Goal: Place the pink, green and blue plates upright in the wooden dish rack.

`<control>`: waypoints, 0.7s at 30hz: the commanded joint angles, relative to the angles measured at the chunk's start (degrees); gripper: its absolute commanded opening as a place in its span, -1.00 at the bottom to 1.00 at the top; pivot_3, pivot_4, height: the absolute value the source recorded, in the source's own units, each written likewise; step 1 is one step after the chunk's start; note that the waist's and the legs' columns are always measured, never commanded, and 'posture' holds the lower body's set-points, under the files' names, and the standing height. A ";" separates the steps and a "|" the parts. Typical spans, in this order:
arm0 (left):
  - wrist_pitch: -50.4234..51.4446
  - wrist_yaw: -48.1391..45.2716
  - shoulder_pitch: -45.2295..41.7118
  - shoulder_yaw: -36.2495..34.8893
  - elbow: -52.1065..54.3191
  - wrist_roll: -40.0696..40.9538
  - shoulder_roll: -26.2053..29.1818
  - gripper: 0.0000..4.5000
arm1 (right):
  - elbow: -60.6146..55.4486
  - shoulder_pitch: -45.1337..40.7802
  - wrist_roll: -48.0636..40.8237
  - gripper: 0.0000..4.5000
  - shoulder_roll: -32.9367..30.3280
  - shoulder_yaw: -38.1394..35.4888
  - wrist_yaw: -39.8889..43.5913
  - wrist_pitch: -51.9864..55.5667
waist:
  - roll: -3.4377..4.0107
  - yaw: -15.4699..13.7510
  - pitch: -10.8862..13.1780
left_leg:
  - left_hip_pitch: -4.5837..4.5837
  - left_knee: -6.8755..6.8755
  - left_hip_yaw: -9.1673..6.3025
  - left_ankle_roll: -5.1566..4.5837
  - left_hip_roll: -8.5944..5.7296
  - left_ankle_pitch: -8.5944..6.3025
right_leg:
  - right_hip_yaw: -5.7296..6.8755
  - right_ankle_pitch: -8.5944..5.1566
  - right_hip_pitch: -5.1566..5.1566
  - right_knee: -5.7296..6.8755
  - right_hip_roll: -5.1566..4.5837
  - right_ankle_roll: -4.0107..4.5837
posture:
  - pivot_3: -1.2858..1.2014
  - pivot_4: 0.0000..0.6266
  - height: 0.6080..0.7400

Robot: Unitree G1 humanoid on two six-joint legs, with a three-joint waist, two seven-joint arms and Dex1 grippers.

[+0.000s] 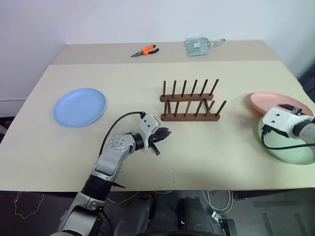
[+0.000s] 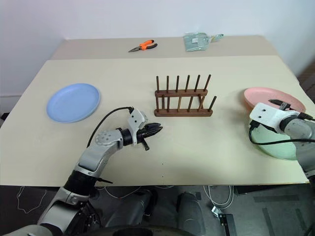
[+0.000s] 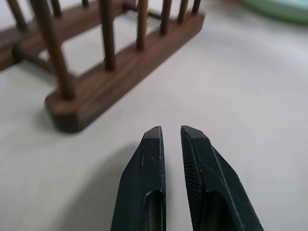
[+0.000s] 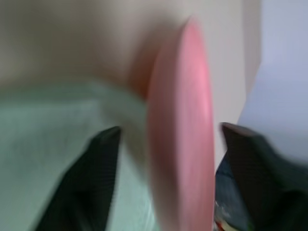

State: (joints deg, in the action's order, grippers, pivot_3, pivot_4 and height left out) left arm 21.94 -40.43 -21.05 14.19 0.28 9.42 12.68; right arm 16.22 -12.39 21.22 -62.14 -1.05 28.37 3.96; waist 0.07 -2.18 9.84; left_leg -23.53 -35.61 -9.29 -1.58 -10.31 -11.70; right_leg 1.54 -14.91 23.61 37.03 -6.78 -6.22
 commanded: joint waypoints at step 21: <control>-0.69 1.49 0.50 -5.99 5.01 5.22 0.48 -0.75 | -36.17 -15.04 -64.62 -0.98 26.93 -25.99 -1.01 34.54 | -0.05 -0.74 0.23 | -0.14 0.00 -0.16 -0.18 0.00 0.02 | -0.02 0.02 0.05 -0.06 0.09 0.01 | 0.03 -0.52 0.83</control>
State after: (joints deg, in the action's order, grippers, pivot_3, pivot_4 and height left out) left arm 21.82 -38.62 -20.41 9.30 2.33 12.89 13.41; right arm -17.28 -27.41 -36.49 -35.64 -22.83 29.24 34.34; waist 0.02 -2.92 10.08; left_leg -23.70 -35.64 -9.45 -1.82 -10.35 -11.71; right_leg 1.51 -14.90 23.67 36.95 -6.71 -6.21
